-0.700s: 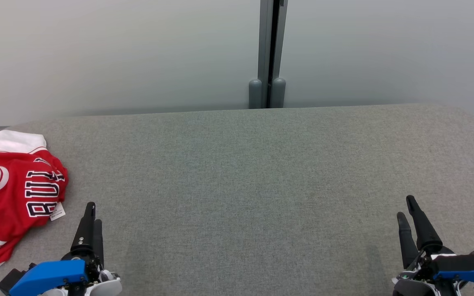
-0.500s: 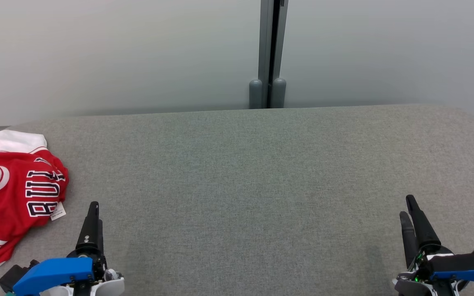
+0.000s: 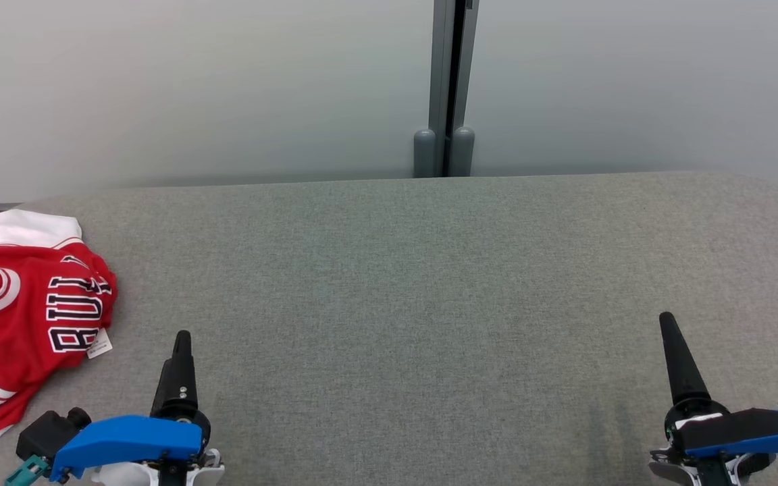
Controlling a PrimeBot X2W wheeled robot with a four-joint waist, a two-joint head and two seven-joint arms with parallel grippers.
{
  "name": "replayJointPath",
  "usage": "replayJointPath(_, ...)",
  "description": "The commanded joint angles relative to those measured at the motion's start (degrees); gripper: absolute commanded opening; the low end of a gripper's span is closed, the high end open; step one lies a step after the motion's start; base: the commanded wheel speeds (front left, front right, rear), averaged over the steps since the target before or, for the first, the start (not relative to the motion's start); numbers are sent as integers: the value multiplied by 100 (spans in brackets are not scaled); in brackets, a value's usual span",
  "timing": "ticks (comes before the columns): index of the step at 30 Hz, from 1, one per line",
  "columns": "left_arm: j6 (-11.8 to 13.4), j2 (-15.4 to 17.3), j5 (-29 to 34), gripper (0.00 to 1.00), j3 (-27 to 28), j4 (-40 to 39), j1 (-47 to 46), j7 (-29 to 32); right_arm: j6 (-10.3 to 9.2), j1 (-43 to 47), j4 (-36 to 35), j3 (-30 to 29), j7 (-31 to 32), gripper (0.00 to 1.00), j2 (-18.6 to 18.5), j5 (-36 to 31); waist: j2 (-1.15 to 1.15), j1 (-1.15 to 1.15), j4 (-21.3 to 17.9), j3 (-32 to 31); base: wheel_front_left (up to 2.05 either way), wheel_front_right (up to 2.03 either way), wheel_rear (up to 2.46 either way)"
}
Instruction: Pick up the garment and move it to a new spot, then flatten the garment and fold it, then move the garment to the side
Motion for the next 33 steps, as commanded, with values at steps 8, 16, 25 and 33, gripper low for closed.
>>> replayJointPath(8,209,210,1257,100,-410,-77,-88,-227,8,37,-130,-19,-227,100,-40,-1303,0,0,28,-14,0,0,0)
replayJointPath(16,230,358,1992,100,-709,-183,-107,-363,9,83,-223,27,-303,100,-46,-1957,0,0,55,-7,0,0,0)
replayJointPath(25,269,480,2688,100,-922,-277,-98,-528,10,111,-294,-18,-399,100,-52,-2588,0,0,80,17,0,0,0)
replayJointPath(33,349,528,3202,100,-1076,-258,-44,-658,11,131,-318,-79,-447,100,-57,-3126,0,0,107,13,0,0,0)
